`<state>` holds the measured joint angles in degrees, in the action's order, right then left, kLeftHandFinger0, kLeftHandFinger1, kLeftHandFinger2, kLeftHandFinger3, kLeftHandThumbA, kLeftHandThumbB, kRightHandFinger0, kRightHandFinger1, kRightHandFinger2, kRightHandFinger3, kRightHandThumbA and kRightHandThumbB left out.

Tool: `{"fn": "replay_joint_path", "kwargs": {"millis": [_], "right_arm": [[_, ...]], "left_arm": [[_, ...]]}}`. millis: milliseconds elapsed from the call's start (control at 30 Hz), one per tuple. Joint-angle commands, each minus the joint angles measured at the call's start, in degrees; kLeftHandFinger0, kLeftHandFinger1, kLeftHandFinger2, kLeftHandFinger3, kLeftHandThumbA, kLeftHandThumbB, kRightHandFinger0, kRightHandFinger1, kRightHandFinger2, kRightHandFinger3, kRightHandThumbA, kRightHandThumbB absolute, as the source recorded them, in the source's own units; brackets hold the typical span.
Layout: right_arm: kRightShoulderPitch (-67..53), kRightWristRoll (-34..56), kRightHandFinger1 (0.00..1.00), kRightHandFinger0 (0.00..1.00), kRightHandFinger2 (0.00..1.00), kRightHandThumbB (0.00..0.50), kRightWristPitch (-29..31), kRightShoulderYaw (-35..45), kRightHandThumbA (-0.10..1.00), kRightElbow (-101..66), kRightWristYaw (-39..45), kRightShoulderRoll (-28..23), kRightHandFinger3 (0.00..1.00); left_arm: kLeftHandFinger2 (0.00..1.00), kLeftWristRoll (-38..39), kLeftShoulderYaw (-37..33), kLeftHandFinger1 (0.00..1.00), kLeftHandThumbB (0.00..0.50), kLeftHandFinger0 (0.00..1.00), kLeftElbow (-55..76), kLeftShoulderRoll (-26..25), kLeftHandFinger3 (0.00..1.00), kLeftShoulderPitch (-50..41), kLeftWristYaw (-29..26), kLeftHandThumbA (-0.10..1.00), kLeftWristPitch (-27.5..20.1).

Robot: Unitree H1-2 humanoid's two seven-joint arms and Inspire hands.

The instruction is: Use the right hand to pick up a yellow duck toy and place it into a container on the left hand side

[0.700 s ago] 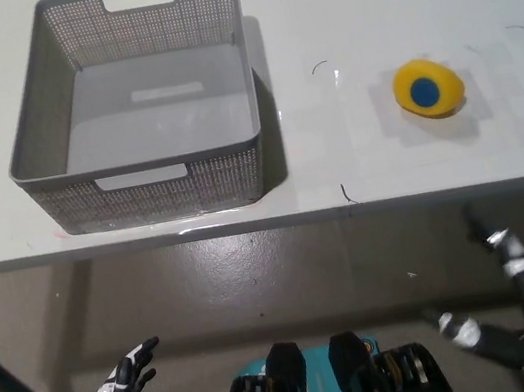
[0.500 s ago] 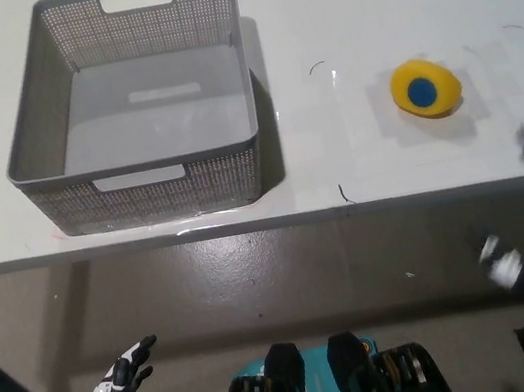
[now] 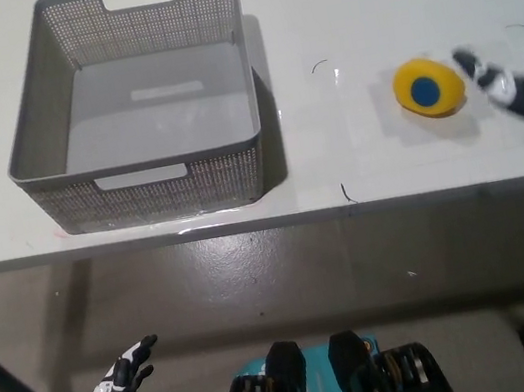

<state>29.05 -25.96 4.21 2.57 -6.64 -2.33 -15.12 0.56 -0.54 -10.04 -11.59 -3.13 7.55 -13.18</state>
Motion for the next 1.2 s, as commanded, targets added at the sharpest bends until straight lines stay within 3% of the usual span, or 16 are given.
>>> {"fn": "replay_joint_path", "kwargs": {"millis": [0, 167, 233, 333, 433, 700, 867, 933, 1033, 1167], "right_arm": [[15.88, -1.5, 1.0, 1.0, 1.0, 0.363, -8.66, -2.69, 0.78, 13.16, 8.8, -6.6, 1.0], [26.99, 1.82, 1.0, 1.0, 1.0, 0.403, -8.2, -5.92, 0.74, 31.05, 13.12, -7.61, 1.0], [31.25, 0.84, 1.0, 1.0, 1.0, 0.449, -7.5, -7.91, 0.8, 38.78, 14.66, -8.45, 1.0], [35.36, -0.2, 1.0, 1.0, 1.0, 0.453, -5.83, -10.01, 0.78, 47.21, 14.92, -8.99, 1.0], [39.73, 1.22, 1.0, 1.0, 1.0, 0.499, -5.7, -10.73, 0.81, 55.94, 16.95, -8.95, 1.0], [45.57, 3.22, 1.0, 1.0, 1.0, 0.5, -2.06, -13.01, 0.86, 68.8, 22.66, -9.23, 1.0], [46.94, 3.68, 1.0, 1.0, 1.0, 0.5, -1.56, -14.45, 0.89, 71.84, 27.08, -9.21, 1.0], [47.42, 3.25, 1.0, 1.0, 1.0, 0.5, -2.78, -15.47, 0.88, 72.42, 28.82, -9.03, 1.0], [47.51, 5.01, 1.0, 1.0, 1.0, 0.5, -3.88, -14.66, 0.77, 73.22, 30.81, -8.92, 1.0], [47.71, 6.18, 1.0, 1.0, 1.0, 0.5, -3.69, -14.23, 0.76, 74.32, 32.81, -8.93, 1.0]], "left_arm": [[1.0, 0.33, -0.18, 1.0, 0.201, 1.0, 0.65, -1.07, 1.0, 0.59, 1.32, 1.0, -2.86], [1.0, 0.43, -0.24, 1.0, 0.215, 1.0, 0.91, -0.87, 1.0, 0.32, 1.34, 1.0, -1.97], [1.0, 0.55, -0.42, 1.0, 0.196, 1.0, 0.94, -0.99, 1.0, 0.55, 1.69, 1.0, -2.06], [1.0, 0.46, -0.73, 1.0, 0.184, 1.0, 0.76, -1.11, 1.0, 0.65, 2.06, 1.0, -2.43], [1.0, 0.3, -1.06, 1.0, 0.194, 1.0, 1.62, -1.33, 1.0, 0.73, 2.54, 1.0, -0.74], [1.0, 0.13, -1.78, 1.0, 0.191, 1.0, 2.64, -2.13, 1.0, 0.94, 3.85, 1.0, 0.64], [1.0, 0.64, -2.06, 1.0, 0.215, 1.0, 2.91, -2.61, 1.0, 1.52, 4.66, 1.0, 1.6], [1.0, 0.58, -2.12, 1.0, 0.223, 1.0, 3.06, -2.94, 1.0, 1.83, 4.91, 1.0, 1.91], [1.0, 0.39, -2.28, 1.0, 0.225, 1.0, 2.89, -3.25, 1.0, 2.35, 5.15, 1.0, 1.72], [1.0, 0.73, -2.58, 1.0, 0.23, 1.0, 2.69, -3.55, 1.0, 2.57, 5.9, 1.0, 1.28]]}}
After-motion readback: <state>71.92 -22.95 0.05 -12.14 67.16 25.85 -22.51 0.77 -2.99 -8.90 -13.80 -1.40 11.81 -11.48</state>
